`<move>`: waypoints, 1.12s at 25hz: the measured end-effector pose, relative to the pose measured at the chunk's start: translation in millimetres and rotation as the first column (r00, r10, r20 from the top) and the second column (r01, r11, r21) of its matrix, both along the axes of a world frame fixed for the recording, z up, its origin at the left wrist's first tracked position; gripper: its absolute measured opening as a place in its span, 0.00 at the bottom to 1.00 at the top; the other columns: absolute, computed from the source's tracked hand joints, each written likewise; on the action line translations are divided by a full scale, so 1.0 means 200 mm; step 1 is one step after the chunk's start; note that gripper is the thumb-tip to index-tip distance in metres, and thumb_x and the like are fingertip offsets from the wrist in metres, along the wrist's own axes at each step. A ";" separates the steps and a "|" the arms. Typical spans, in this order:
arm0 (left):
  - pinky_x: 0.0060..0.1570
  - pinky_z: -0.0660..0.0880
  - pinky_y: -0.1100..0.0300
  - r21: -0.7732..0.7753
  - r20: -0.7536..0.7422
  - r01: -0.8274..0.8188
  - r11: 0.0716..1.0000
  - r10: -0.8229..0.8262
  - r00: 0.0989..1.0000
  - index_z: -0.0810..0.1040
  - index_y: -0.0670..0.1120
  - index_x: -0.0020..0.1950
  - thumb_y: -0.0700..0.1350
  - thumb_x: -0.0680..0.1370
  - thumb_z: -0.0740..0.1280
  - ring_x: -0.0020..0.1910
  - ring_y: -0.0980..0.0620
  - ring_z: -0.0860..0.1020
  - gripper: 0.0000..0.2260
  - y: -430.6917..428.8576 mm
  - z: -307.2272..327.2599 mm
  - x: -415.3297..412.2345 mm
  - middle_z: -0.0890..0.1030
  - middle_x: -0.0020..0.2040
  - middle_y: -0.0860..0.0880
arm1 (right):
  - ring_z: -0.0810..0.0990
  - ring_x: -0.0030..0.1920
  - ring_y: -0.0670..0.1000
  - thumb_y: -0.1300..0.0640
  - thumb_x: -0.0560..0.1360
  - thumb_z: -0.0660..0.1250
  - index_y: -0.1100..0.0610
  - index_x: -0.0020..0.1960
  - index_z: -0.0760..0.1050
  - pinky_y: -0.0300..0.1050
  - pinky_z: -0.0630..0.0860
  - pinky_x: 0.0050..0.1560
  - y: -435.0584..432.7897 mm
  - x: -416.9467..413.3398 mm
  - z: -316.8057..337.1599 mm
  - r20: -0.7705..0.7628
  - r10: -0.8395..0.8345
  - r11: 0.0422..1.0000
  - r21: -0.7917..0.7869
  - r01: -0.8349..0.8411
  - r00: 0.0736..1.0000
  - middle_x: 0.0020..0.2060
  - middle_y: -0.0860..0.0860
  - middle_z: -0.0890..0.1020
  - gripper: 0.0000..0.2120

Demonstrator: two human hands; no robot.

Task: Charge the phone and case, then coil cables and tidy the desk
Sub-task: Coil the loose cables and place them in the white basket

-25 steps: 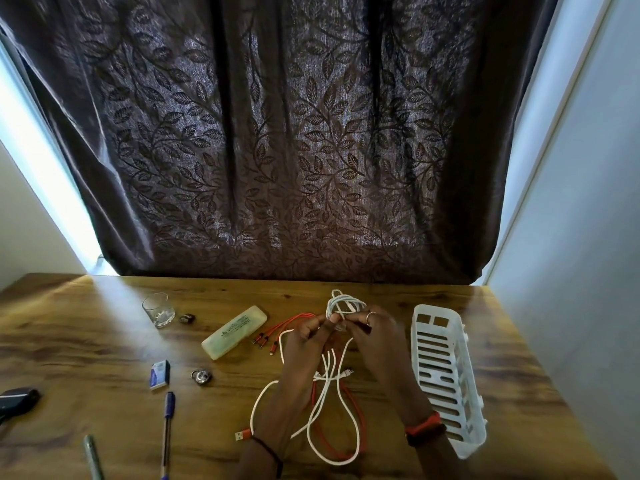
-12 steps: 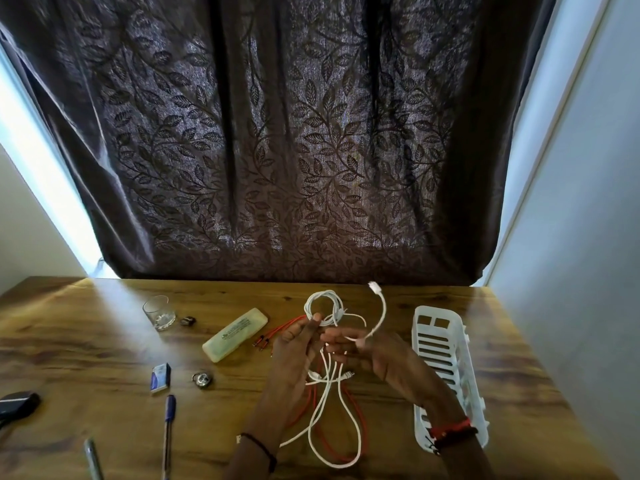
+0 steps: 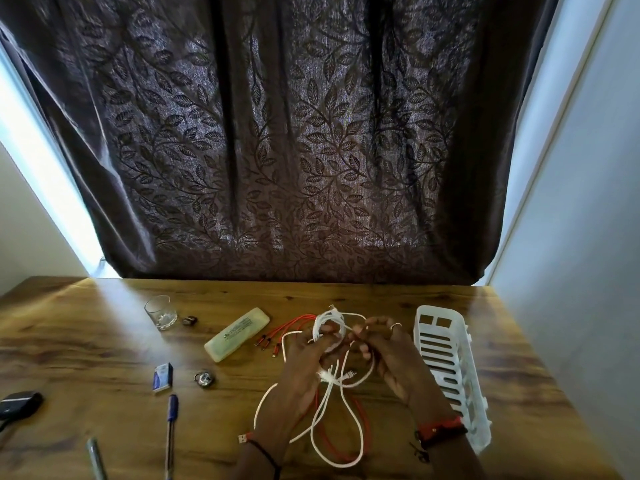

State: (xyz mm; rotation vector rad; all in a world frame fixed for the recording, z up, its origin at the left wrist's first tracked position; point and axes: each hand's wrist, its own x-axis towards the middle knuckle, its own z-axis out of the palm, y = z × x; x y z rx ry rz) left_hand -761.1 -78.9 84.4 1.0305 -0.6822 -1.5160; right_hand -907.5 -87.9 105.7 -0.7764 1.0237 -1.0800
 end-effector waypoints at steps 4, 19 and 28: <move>0.45 0.80 0.53 0.006 0.065 0.068 0.998 -0.068 0.996 0.77 0.36 0.56 0.30 0.72 0.66 0.50 0.39 0.81 0.13 0.01 -0.01 0.00 0.81 0.52 0.35 | 0.77 0.30 0.42 0.60 0.72 0.70 0.56 0.54 0.80 0.31 0.72 0.32 0.03 -0.02 0.04 -0.374 0.096 0.974 -0.154 -0.164 0.923 0.38 0.49 0.83 0.11; 0.45 0.77 0.54 -0.267 0.955 0.400 0.877 0.185 0.231 0.80 0.47 0.55 0.43 0.79 0.62 0.44 0.54 0.79 0.10 -0.01 0.12 0.07 0.82 0.49 0.50 | 0.76 0.53 0.46 0.58 0.79 0.59 0.56 0.59 0.76 0.33 0.70 0.52 0.01 -0.04 0.05 -0.879 -0.275 0.810 -0.429 -0.399 0.389 0.54 0.50 0.80 0.11; 0.49 0.76 0.64 -0.407 0.781 0.065 0.911 0.311 0.542 0.79 0.46 0.59 0.44 0.78 0.65 0.48 0.55 0.81 0.11 0.02 0.17 -0.04 0.83 0.51 0.51 | 0.78 0.53 0.49 0.60 0.76 0.64 0.60 0.56 0.80 0.29 0.67 0.50 0.06 0.07 0.08 -0.763 -0.596 0.723 -0.646 -0.245 0.251 0.54 0.54 0.80 0.11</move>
